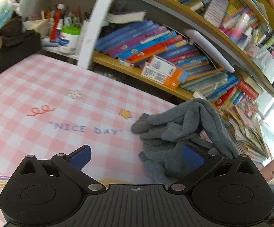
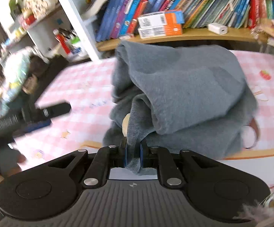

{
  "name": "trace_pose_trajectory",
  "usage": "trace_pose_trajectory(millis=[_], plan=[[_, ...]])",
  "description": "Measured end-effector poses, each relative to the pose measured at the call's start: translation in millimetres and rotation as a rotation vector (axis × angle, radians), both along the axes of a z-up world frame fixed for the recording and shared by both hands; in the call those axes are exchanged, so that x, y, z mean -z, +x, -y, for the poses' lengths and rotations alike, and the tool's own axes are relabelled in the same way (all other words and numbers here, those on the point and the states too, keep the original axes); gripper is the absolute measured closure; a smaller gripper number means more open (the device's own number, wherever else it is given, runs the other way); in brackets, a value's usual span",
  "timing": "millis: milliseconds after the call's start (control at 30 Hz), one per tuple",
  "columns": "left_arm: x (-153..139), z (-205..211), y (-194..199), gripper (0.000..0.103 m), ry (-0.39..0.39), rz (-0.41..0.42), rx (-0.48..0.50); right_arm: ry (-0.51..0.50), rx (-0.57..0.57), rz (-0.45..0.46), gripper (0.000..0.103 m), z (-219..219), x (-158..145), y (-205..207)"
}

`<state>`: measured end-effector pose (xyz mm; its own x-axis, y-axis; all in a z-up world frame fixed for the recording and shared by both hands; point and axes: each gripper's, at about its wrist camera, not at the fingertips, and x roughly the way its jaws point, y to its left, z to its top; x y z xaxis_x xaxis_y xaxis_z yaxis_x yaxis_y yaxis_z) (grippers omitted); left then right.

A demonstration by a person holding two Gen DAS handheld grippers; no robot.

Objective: Fold clothes
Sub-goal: 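Lift the grey sweatshirt up with the right gripper to let it hang open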

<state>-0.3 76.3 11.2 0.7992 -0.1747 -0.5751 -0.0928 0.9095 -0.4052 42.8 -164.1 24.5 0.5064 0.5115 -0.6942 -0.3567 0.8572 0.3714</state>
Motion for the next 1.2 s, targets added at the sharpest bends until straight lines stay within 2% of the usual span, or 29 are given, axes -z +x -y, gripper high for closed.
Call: trace_pose_trajectory(millis=[67, 133, 200, 300, 433, 533, 567, 633, 667, 733, 800, 867, 967, 1067, 1200], plan=[[-1, -11, -7, 0.000, -0.007, 0.005, -0.024, 0.043, -0.013, 0.015, 0.092, -10, -15, 8], [-3, -23, -13, 0.000, -0.012, 0.008, -0.046, 0.075, -0.020, 0.075, 0.093, -22, -36, 20], [-5, -34, -20, 0.000, -0.015, 0.012, -0.069, 0.116, -0.011, 0.165, 0.093, -32, -64, 32], [-8, -50, -29, 0.000, -0.014, 0.025, -0.103, 0.184, 0.007, 0.347, 0.093, -43, -118, 42], [-13, -72, -38, 0.000, -0.022, 0.058, -0.150, 0.342, 0.044, 0.527, 0.093, -31, -176, 32], [-14, -88, -40, 0.000, -0.027, 0.062, -0.197, 0.395, 0.046, 0.613, 0.093, -17, -189, 9], [-13, -94, -40, 0.000, -0.032, 0.057, -0.216, 0.399, 0.048, 0.589, 0.093, -15, -181, 4], [-10, -108, -41, 0.000, -0.056, 0.045, -0.248, 0.358, 0.044, 0.480, 0.093, -15, -151, -2], [-9, -115, -42, 0.000, -0.069, 0.039, -0.261, 0.331, 0.043, 0.400, 0.093, -16, -130, -5], [-5, -125, -42, 0.000, -0.090, 0.021, -0.278, 0.261, 0.058, 0.148, 0.093, -22, -70, -11], [-2, -128, -41, 0.000, -0.094, 0.004, -0.259, 0.181, 0.085, -0.064, 0.093, -30, -11, -27], [0, -127, -40, 0.000, -0.093, -0.008, -0.230, 0.155, 0.102, -0.184, 0.093, -39, 26, -45], [4, -125, -39, 0.000, -0.092, -0.027, -0.186, 0.164, 0.092, -0.273, 0.093, -53, 46, -59], [8, -124, -38, 0.000, -0.090, -0.046, -0.142, 0.131, 0.058, -0.216, 0.092, -67, 35, -68], [14, -123, -37, 0.000, -0.088, -0.071, -0.084, 0.118, -0.001, -0.218, 0.092, -84, 34, -74]])
